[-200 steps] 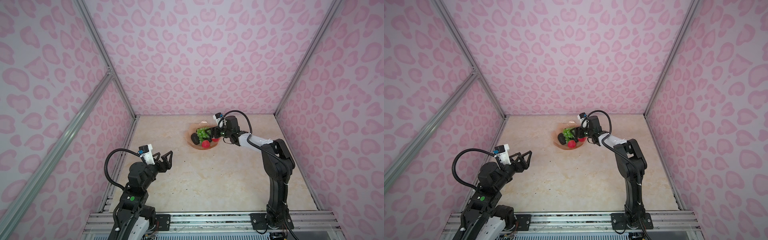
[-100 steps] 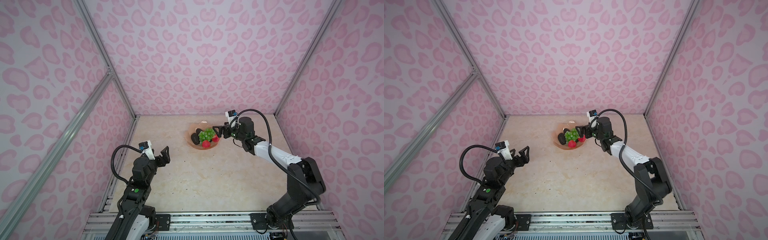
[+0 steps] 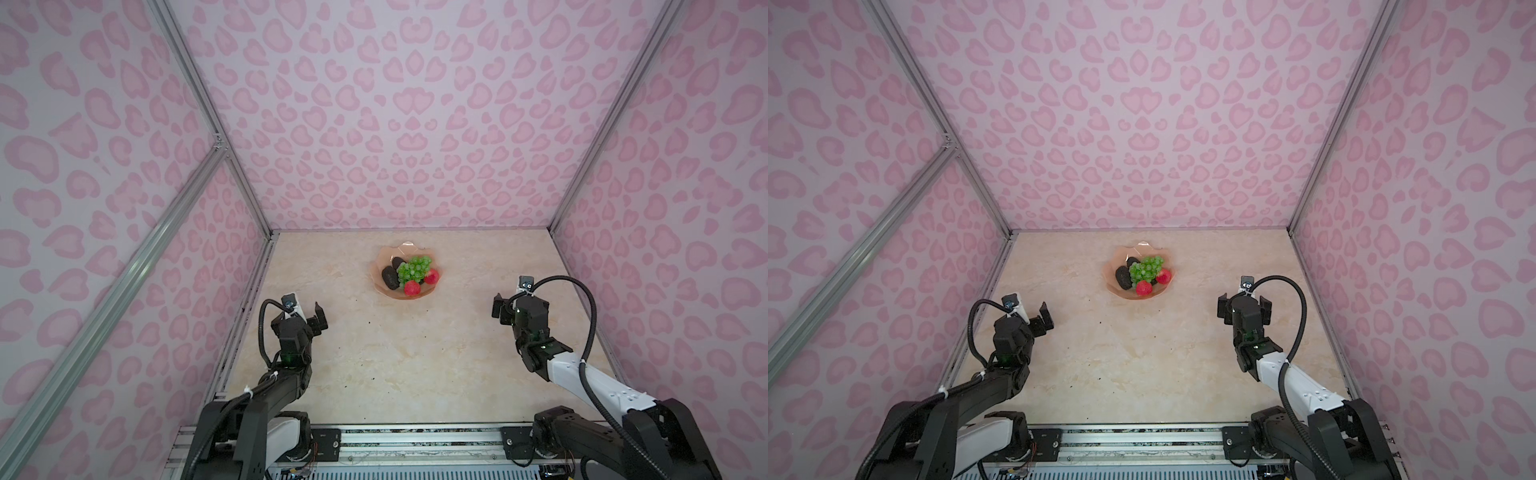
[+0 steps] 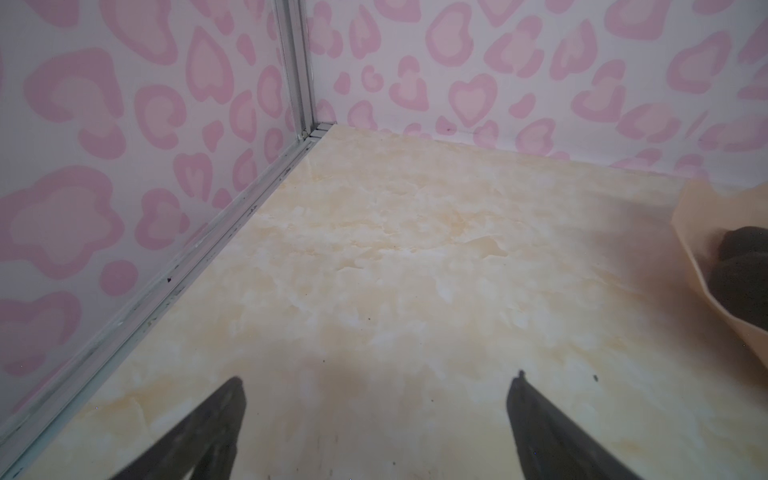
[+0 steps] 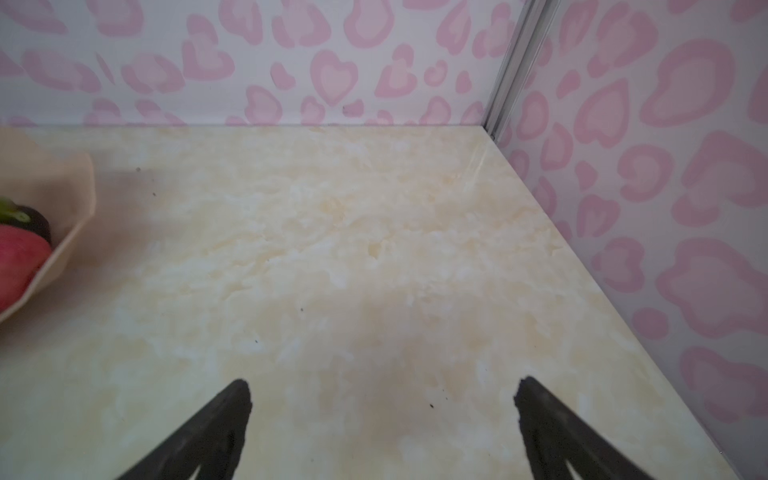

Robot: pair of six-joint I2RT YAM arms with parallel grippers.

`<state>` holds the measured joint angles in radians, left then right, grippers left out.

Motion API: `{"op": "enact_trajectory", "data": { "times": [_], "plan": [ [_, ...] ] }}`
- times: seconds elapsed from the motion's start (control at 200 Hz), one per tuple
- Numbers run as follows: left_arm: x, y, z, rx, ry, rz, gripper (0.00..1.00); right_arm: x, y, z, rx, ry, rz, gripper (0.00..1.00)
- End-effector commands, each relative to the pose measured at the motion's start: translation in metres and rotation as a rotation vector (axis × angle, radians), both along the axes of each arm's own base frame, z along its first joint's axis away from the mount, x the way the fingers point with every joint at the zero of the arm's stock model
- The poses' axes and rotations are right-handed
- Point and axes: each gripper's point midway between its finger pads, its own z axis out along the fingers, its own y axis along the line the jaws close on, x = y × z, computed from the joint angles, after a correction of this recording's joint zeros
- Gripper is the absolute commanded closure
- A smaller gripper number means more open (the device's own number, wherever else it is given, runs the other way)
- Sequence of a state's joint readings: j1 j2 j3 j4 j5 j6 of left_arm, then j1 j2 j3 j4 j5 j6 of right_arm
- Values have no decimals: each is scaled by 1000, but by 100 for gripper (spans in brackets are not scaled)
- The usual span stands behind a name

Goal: Place and organize the fake fruits in the fruit bowl

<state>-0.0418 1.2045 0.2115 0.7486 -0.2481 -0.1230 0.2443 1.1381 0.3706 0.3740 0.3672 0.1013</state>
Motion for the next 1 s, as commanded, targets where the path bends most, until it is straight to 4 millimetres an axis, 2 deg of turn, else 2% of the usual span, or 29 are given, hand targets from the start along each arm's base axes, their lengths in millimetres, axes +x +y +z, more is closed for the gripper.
{"op": "enact_trajectory", "data": {
  "times": [0.0,0.05,0.155,0.185,0.305,0.46,0.5,0.58,0.77,0.85,0.895,0.995],
  "plan": [
    [23,-4,36,32,-134,-34,2,11,-25,25,8,-173,-72,0],
    [26,1,35,39,-129,-14,3,13,-33,20,37,-190,-61,0],
    [41,5,12,33,-109,-7,2,14,-42,9,84,-213,-47,0],
    [46,6,11,37,-91,-5,2,16,-42,7,76,-211,-44,0],
    [43,9,10,27,-78,7,2,25,-36,5,33,-213,8,0],
    [44,8,10,27,-80,5,2,34,-35,-19,20,-210,20,0],
    [44,8,10,30,-80,6,2,37,-34,-14,16,-249,28,0],
    [44,8,10,29,-80,6,2,36,-36,-21,28,-172,10,0],
    [45,9,9,28,-77,6,2,40,-35,-19,17,-196,14,0],
    [46,8,8,26,-71,4,2,43,-40,-23,23,-146,-24,0],
    [46,9,9,26,-73,5,2,43,-50,-23,26,-146,-80,0],
    [43,9,10,28,-80,5,2,43,-50,-23,22,-144,-80,0]
  ]
}}
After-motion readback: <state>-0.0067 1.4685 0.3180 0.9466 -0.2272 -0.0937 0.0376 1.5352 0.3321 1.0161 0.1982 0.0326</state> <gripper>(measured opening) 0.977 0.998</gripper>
